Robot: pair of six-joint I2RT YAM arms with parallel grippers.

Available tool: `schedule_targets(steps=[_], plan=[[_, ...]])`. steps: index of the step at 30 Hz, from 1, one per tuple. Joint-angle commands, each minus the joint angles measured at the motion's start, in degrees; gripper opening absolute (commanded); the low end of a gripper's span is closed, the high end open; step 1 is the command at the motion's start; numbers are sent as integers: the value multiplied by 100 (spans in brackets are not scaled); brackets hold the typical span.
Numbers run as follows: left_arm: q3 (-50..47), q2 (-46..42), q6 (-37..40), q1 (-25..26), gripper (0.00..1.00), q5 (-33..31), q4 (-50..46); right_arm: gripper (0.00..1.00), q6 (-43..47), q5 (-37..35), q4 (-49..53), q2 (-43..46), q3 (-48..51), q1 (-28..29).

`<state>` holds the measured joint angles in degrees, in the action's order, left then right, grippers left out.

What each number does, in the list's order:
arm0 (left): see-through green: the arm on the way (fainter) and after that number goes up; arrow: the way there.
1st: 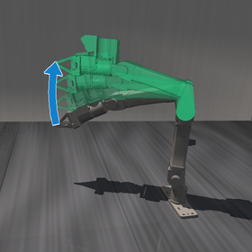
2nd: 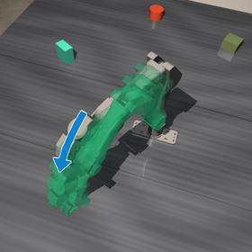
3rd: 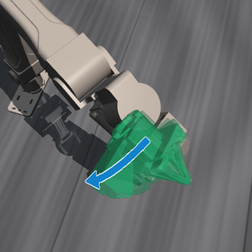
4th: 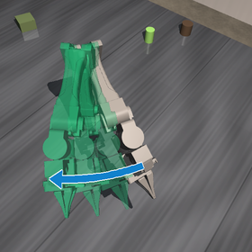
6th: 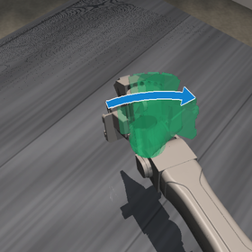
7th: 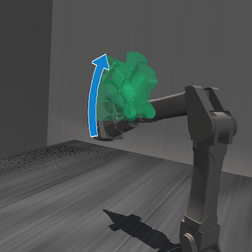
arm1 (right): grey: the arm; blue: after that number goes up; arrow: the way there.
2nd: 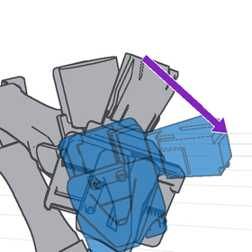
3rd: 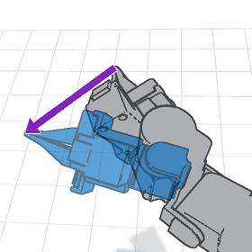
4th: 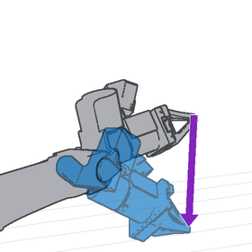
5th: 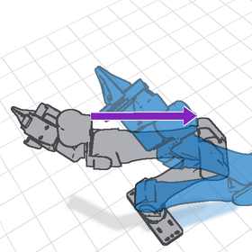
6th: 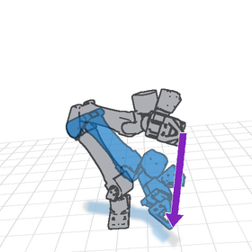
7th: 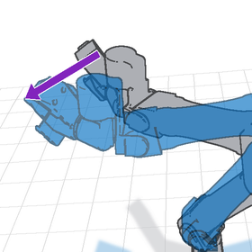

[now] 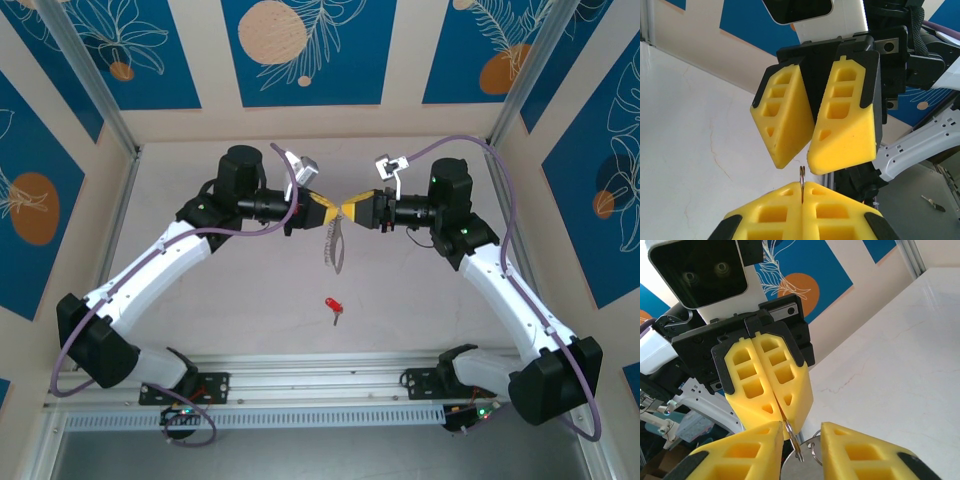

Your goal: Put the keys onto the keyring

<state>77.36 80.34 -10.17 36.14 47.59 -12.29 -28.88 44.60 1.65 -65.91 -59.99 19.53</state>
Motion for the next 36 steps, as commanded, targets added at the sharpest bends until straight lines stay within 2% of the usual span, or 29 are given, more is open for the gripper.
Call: schedule_targets(steps=[1, 7, 10, 13, 17, 20, 24, 25, 27, 31, 36], plan=[[157, -159, -61, 77, 0, 163, 274, 25, -12, 67, -72, -27, -75, 67], [157, -150, -64, 75, 0, 136, 278, 23, 19, 82, -54, -36, -26, 130], [158, -160, -64, 73, 0, 128, 273, 15, 28, 93, -38, -29, -4, 130], [162, -176, -72, 81, 0, 78, 278, 1, 58, 85, -5, -3, 4, 130], [151, -224, -94, 76, 0, -233, 223, 0, 83, -46, 78, 38, -30, 100], [53, -383, -139, 69, 9, -779, 148, 0, 61, -178, 96, 120, -22, 13], [-343, -728, -471, 58, 27, -1196, 564, 0, -77, -214, -71, 250, 64, -80], [-431, -815, -568, 60, 36, -1277, 659, 0, -104, -224, -105, 282, 85, -88], [-598, -972, -744, 58, 43, -1490, 827, 0, -182, -262, -186, 346, 139, -98], [-874, -1196, -1109, 60, 46, -1875, 1137, 0, -500, -331, -644, 470, 336, -107], [-1182, -1245, -1647, 60, 44, -1954, 1774, 0, -925, -491, -1429, 653, 588, -96]])
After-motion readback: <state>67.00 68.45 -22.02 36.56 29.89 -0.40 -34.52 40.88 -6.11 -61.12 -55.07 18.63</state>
